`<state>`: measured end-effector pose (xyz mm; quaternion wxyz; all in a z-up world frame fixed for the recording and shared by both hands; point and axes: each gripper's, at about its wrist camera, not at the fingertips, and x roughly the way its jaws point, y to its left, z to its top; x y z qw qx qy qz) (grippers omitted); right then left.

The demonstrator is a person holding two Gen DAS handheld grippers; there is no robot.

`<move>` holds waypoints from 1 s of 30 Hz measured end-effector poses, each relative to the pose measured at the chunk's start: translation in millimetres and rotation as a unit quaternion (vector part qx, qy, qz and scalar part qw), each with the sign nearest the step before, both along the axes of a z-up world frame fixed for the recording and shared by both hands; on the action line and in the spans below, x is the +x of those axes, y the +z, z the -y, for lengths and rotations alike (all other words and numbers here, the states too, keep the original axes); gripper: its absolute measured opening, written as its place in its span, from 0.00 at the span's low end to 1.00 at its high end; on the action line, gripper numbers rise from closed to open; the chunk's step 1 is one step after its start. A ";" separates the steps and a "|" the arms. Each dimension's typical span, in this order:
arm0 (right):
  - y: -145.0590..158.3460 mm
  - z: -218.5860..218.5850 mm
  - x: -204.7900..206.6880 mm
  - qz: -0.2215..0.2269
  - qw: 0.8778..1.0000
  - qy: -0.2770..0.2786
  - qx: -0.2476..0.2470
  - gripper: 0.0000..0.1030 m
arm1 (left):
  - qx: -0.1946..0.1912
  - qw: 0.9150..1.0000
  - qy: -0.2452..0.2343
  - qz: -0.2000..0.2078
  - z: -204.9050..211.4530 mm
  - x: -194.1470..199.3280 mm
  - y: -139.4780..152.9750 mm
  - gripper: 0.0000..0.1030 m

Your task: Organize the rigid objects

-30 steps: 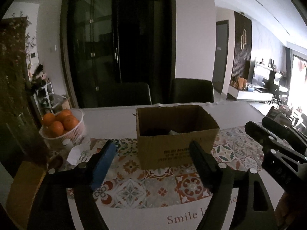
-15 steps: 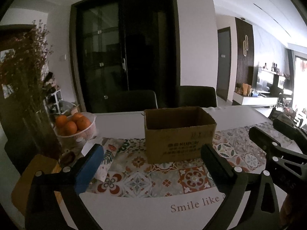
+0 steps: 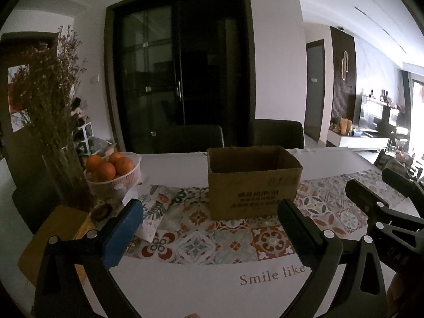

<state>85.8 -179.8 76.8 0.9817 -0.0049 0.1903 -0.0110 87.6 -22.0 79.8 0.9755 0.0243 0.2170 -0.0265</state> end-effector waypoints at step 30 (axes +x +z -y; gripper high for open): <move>-0.9 -3.5 -8.6 0.002 1.000 0.005 0.003 0.82 | -0.003 1.000 0.008 0.006 -2.7 -11.2 -0.4 1.00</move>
